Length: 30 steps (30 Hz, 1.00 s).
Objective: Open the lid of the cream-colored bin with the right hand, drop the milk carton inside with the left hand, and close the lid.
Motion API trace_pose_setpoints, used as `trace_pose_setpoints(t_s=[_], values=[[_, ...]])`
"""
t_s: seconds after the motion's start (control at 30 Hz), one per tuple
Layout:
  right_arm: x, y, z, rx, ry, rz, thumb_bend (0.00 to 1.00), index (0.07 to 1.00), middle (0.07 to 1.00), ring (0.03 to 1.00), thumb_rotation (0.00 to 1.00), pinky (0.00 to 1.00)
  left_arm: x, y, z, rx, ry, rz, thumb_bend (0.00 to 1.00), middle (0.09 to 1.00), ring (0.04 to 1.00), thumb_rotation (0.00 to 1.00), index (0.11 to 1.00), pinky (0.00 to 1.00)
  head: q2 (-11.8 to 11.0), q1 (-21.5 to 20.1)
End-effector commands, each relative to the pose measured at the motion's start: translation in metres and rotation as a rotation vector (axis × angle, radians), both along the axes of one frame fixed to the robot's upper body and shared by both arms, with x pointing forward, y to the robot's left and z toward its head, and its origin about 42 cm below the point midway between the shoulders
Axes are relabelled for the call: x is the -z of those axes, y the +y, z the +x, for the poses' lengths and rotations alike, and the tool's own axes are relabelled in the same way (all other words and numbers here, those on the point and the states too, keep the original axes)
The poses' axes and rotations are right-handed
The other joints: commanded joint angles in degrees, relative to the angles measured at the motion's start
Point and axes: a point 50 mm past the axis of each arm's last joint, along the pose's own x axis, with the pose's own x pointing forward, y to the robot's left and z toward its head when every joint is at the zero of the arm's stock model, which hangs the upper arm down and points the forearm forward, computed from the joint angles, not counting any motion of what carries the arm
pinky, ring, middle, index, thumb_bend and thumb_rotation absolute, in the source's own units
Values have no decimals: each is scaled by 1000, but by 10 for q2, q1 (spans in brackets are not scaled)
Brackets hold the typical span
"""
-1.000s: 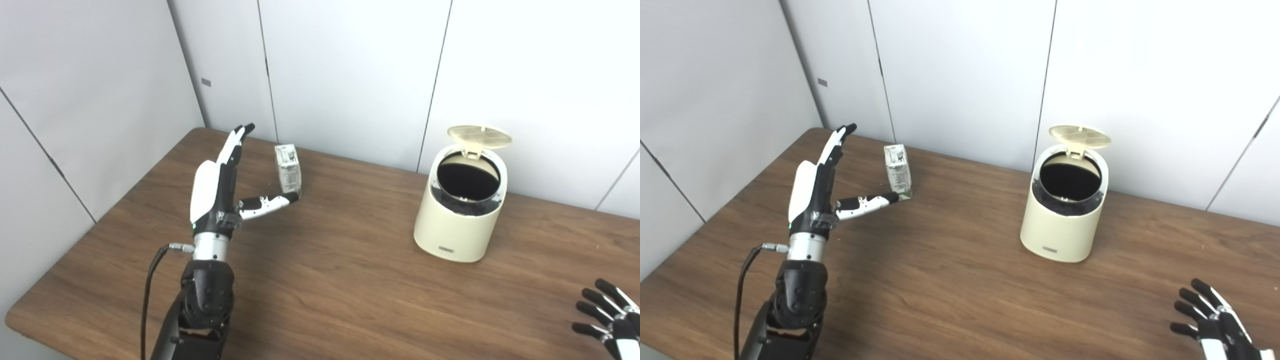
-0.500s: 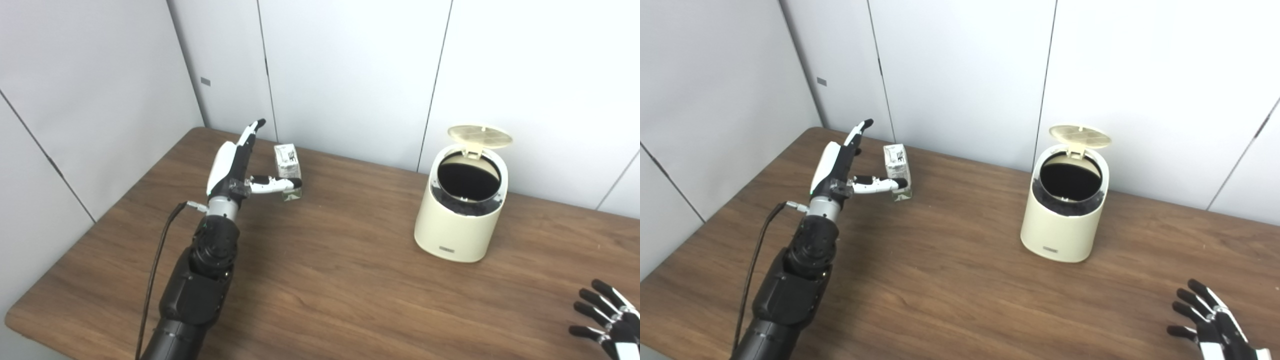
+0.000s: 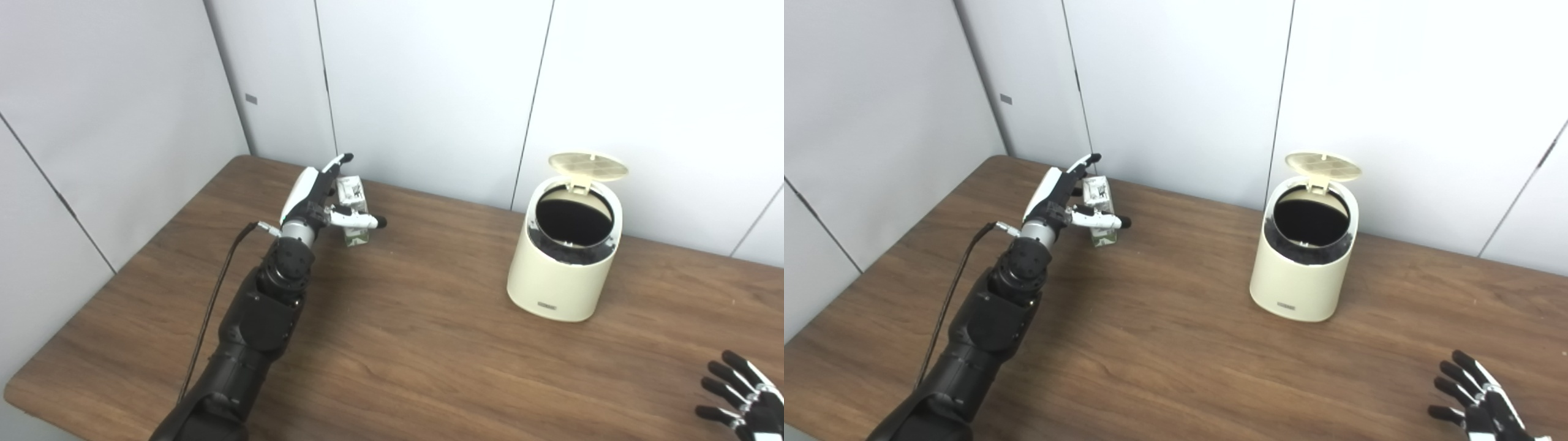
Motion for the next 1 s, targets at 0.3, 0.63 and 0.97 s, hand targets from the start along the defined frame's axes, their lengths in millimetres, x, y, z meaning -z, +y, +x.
trace_pose_setpoints(t_s=[0.3,0.63,0.97], values=[[-16,8,-3,-37,-64,8,830,886,847,827,974,705,-32,7,17,-45,-120,113,808,770,726,1,763,626,1,-5],[-16,8,-4,-43,-53,24,829,898,849,838,995,739,-30,8,13,-122,-201,155,503,498,453,0,486,465,8,-3],[-15,11,-5,-57,-43,36,829,913,854,845,1000,759,-36,8,6,-117,-228,181,477,501,457,0,442,376,13,-13]])
